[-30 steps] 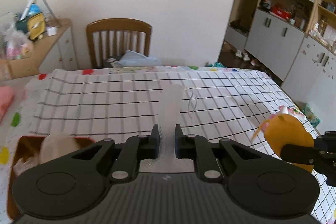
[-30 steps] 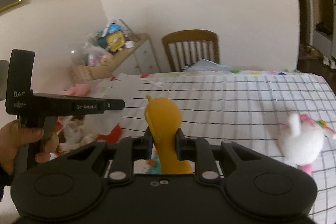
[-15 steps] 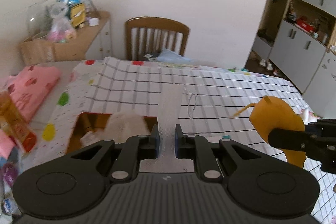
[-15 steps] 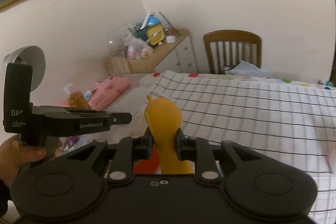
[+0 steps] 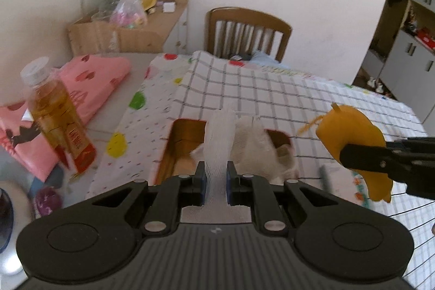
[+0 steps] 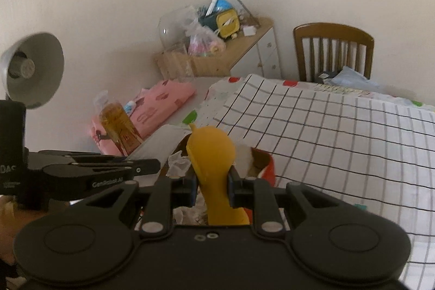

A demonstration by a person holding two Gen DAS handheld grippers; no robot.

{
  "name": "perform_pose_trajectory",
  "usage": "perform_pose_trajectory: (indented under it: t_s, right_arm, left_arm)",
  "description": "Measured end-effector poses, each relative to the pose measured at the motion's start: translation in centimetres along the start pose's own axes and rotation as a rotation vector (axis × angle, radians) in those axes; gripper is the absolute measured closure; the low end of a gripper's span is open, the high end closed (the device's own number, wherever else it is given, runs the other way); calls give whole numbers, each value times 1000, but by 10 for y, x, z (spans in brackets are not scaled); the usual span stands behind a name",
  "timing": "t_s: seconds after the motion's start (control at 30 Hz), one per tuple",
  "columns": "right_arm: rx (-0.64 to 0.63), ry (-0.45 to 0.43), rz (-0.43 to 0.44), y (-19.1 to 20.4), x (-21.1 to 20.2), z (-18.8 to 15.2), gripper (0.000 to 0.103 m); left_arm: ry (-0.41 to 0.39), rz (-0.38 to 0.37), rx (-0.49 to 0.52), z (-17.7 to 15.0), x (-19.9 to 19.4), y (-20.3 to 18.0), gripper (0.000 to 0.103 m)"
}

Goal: Organize soft objects
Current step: 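Carry the yellow duck and plastic bag with both tools over the tin box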

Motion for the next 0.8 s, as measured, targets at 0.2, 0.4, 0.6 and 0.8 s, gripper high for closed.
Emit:
perform_pose_trajectory:
  t_s: [0.2,0.4,0.6,0.8]
  right_arm:
    - [-18,66,-13,2,44,3,83]
    - [-18,129,-30,-6,82,2,82]
    - [-17,178,-37,-11,112,0,81]
    - [-13,211,-49,-17,131,-4,81]
  left_arm:
    - [45,29,-20,-6,19,19,90]
    - [91,37,-3,-18,37,21,90]
    - [110,32,21,-15,52,12,90]
    - [143,27,35,-15,68,7,90]
Point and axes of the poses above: each gripper's, at about its wrist camera, not at the fingertips, and x roughly the way its jaws point, y to its left, z to its top, the point moved 3 cm from there along x, roughly the way its jaws point, and after that the axes turned 6 degrees about -x, right-handed, at the moved point
